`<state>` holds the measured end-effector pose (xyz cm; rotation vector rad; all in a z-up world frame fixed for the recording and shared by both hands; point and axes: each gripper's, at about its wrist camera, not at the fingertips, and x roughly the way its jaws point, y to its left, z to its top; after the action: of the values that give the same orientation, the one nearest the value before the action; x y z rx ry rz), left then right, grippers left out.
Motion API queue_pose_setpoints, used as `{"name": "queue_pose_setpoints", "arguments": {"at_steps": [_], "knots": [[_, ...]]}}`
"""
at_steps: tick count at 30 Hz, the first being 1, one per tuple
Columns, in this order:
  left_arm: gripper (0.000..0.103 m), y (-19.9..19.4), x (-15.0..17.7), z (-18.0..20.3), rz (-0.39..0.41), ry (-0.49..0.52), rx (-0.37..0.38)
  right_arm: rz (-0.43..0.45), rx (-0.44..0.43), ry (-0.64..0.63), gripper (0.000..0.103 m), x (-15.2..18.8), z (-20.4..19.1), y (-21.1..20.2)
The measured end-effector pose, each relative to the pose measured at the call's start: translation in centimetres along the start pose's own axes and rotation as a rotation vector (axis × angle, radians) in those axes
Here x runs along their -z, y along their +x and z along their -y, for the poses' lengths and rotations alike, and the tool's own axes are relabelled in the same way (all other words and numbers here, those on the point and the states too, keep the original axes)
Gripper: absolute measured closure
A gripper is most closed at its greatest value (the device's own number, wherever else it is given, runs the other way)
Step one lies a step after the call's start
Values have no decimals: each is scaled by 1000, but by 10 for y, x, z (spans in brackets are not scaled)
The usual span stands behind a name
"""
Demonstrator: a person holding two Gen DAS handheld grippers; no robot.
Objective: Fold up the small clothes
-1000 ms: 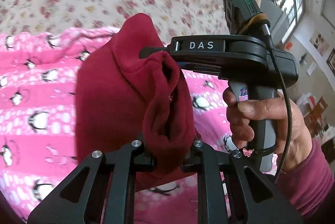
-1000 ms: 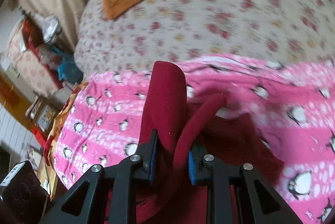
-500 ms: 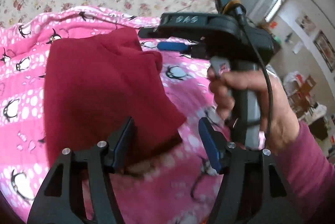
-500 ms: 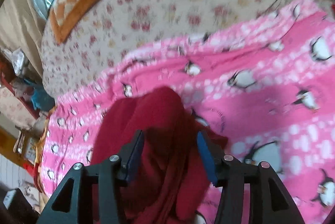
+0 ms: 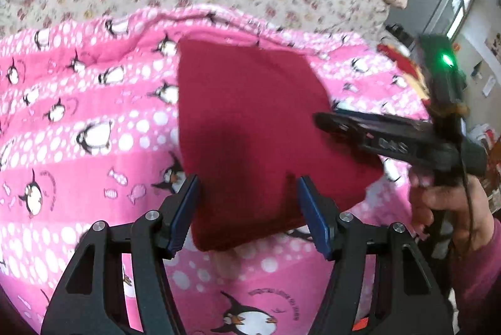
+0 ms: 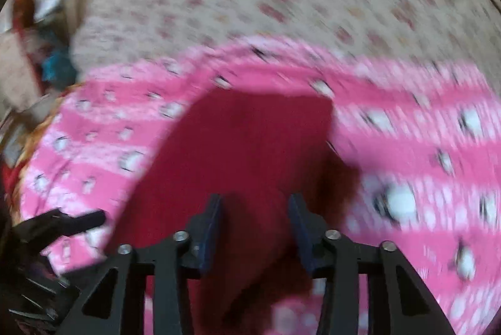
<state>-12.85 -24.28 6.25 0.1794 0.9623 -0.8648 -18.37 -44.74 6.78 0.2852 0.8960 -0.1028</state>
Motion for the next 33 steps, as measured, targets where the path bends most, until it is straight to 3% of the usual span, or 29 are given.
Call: {"name": "queue_pose_setpoints", "arguments": {"at_steps": [7, 11, 14, 18, 22, 25, 28, 33], "knots": [[39, 3, -7, -4, 22, -23, -11, -19, -47, 41, 63, 32, 18, -16], [39, -1, -12, 3, 47, -11, -42, 26, -52, 79, 63, 27, 18, -32], [39, 1, -13, 9, 63, 18, -80, 93, -17, 71, 53, 18, 8, -47], [39, 10, -15, 11, 51, 22, -104, 161, -11, 65, 52, 6, -5, -54], [39, 17, -14, 11, 52, 29, -133, 134, -3, 30, 52, 1, -13, -31], [39, 20, -14, 12, 50, 43, -142, 63, 89, 43, 52, 8, -5, -3], [37, 23, -12, 12, 47, 51, -151, 44, 14, 127, 52, 20, 12, 10], [37, 22, -13, 9, 44, 31, -136, 43, -11, 142, 52, 21, 16, 3]]}}
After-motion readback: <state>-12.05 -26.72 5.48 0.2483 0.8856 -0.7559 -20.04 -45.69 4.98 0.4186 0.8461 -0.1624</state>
